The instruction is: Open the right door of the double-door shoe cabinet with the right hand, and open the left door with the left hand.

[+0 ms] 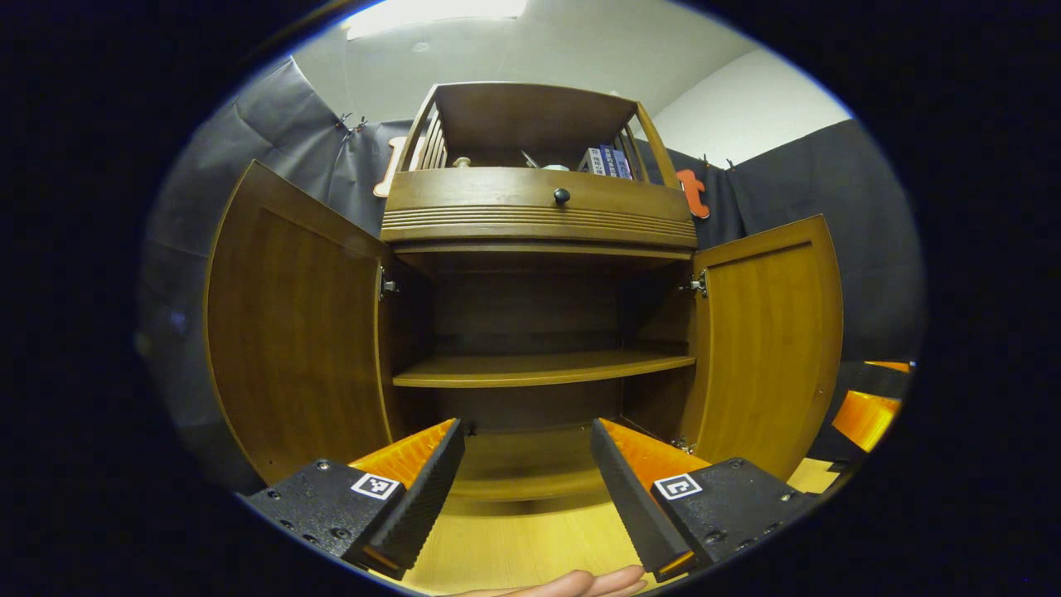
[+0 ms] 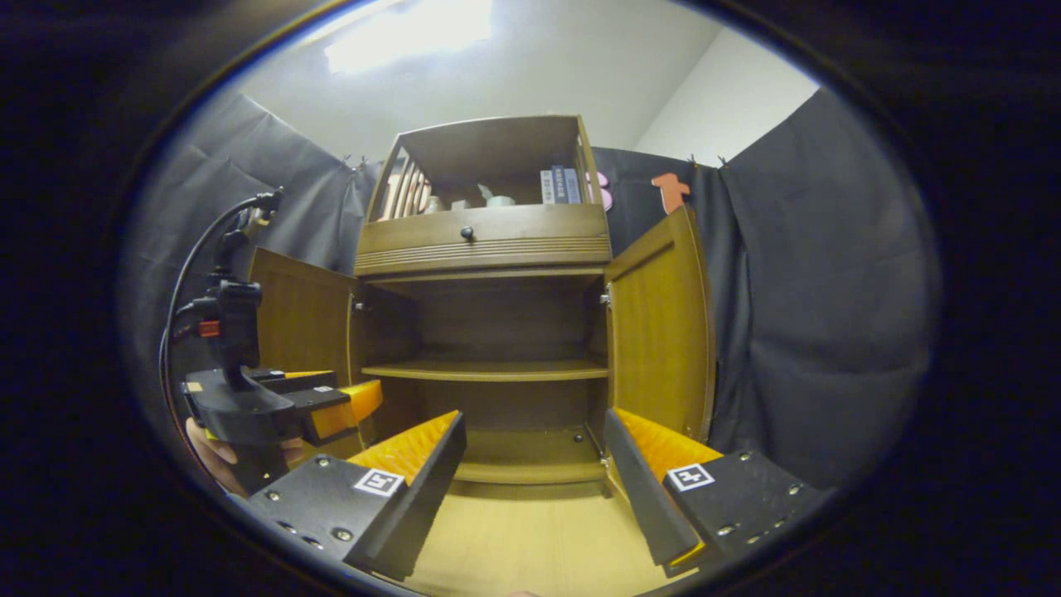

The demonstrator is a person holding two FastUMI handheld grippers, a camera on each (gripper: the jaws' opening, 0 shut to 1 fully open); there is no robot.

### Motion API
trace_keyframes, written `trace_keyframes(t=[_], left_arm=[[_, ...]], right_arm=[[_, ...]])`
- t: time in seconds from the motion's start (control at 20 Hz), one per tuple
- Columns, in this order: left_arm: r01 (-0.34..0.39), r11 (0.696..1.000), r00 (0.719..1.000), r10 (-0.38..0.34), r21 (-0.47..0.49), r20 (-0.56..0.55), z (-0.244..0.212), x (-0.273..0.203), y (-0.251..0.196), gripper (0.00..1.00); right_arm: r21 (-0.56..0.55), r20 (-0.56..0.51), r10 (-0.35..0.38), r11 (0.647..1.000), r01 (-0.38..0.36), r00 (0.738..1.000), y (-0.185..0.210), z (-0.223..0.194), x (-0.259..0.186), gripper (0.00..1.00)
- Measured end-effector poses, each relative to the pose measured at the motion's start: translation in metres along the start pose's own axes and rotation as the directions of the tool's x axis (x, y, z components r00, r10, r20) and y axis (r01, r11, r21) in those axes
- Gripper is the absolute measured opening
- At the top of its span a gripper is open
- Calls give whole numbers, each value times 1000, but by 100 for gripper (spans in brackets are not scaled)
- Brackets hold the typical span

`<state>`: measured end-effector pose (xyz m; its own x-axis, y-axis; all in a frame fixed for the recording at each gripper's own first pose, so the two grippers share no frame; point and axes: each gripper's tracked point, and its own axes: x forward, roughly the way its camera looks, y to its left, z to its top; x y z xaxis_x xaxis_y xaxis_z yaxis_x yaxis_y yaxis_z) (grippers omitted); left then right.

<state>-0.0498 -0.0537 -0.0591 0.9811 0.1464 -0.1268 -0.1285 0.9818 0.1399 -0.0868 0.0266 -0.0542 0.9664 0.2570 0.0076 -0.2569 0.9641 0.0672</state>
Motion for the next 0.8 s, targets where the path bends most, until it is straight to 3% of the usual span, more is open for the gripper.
trace_keyframes(t=[0.3,0.35,0.4,0.8], left_arm=[[2,1000,1000,-2,8,7,8,-9,1,96],[0,1000,1000,0,10,10,10,-10,2,92],[2,1000,1000,-2,8,13,11,-12,2,96],[-3,1000,1000,3,6,-2,17,-27,-1,92]], right_arm=[[7,13,6,1000,-6,1000,1,10,-9,99],[8,20,5,1000,-5,1000,1,12,-11,99],[7,26,2,1000,-2,1000,0,15,-12,99],[-12,27,2,1000,-2,1000,-3,16,-19,99]])
